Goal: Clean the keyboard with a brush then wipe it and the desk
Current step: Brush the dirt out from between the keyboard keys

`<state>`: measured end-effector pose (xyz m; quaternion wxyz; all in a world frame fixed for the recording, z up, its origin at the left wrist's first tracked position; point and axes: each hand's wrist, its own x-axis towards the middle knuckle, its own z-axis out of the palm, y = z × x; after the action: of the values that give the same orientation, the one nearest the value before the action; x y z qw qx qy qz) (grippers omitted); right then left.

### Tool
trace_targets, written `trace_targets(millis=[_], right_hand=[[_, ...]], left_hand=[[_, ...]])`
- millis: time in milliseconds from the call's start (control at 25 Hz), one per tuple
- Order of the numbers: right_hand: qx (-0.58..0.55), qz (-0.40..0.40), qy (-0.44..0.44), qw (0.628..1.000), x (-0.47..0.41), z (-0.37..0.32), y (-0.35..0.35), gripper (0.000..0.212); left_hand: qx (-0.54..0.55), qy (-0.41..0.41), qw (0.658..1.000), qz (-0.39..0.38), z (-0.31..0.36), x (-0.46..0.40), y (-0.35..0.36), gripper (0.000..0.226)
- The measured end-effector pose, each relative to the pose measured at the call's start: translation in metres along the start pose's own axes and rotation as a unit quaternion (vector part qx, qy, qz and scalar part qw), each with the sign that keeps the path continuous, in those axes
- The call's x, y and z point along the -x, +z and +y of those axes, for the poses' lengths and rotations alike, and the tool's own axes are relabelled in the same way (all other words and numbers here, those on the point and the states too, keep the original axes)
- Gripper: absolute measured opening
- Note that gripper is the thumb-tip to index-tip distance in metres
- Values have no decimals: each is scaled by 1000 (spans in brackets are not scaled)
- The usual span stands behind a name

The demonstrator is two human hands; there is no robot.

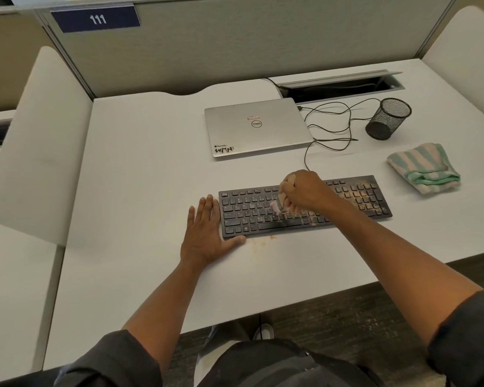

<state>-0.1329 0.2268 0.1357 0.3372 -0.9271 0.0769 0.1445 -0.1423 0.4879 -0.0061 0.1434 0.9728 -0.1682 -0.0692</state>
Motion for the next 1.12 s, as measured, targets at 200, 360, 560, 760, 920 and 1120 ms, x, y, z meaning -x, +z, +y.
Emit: trace_targets(millis=[200, 360, 560, 760, 920, 1120], right_hand=[[12, -56, 31, 998, -5, -7, -4, 31], [19, -2, 1, 1000, -5, -5, 4, 27], [-2, -47, 23, 999, -6, -11, 2, 26], [-6, -16, 24, 1000, -3, -13, 18, 32], [-9, -40, 56, 998, -8, -15, 17, 33], [-37, 49, 29, 998, -17, -16, 21, 23]], left_hand=[[-8, -2, 1000, -5, 0, -1, -1, 129], [-7, -1, 1000, -3, 0, -1, 0, 128], [-8, 1, 1000, -2, 0, 0, -1, 128], [-11, -6, 1000, -8, 0, -1, -1, 127], [-15, -8, 1000, -14, 0, 0, -2, 127], [-21, -6, 1000, -17, -1, -1, -2, 127]])
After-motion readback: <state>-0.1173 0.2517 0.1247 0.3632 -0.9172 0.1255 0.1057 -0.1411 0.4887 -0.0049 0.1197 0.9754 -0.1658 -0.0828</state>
